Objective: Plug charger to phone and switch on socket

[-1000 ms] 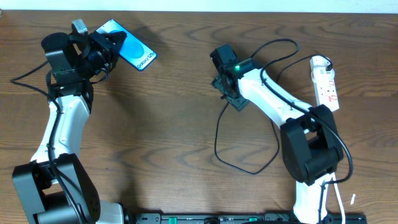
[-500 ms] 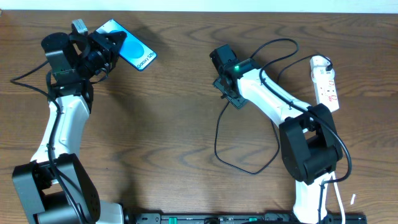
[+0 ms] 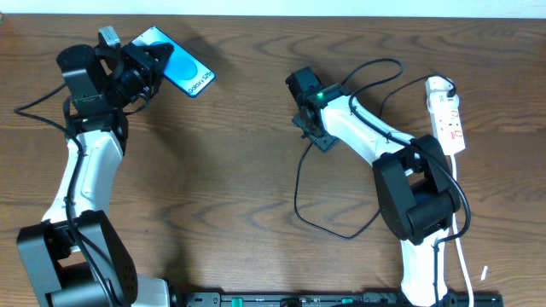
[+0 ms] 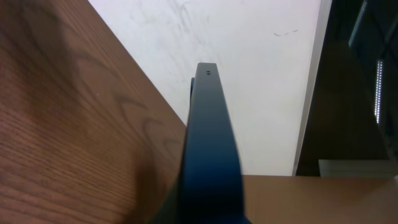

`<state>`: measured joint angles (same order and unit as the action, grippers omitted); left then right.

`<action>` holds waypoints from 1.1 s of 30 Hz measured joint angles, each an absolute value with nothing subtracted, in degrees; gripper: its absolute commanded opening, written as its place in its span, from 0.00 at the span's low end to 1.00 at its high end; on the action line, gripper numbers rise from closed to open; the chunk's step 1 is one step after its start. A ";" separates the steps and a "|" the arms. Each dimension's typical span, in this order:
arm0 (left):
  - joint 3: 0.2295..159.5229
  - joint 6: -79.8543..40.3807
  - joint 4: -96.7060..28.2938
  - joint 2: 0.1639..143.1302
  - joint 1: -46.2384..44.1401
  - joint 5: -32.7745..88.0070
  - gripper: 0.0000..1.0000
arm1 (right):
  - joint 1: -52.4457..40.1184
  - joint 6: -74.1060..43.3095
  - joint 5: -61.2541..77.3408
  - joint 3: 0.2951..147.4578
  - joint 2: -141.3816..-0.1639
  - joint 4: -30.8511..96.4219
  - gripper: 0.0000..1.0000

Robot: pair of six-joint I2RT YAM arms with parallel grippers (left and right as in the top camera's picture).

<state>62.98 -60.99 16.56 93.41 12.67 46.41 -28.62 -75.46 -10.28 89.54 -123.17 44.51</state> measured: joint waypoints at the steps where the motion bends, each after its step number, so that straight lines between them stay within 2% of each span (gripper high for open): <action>1: 62.98 -60.99 16.56 93.41 12.67 46.41 0.07 | -28.62 -75.50 -10.33 89.54 -123.17 44.25 0.62; 20: 62.98 -60.99 16.51 93.41 12.67 46.48 0.07 | -28.58 -75.53 -10.59 89.69 -124.22 43.44 0.51; 24: 62.98 -61.01 16.51 93.41 12.67 46.48 0.07 | -28.58 -75.53 -10.57 89.69 -124.25 43.31 0.45; 26: 62.98 -61.01 16.51 93.41 12.67 46.48 0.07 | -28.58 -75.59 -10.61 89.69 -124.25 43.11 0.36; 29: 62.98 -61.01 16.51 93.41 12.67 46.52 0.07 | -28.58 -75.85 -10.81 89.69 -124.33 42.96 0.29; 33: 62.98 -60.99 16.51 93.41 12.67 46.63 0.07 | -28.49 -75.92 -10.87 89.69 -124.42 42.76 0.26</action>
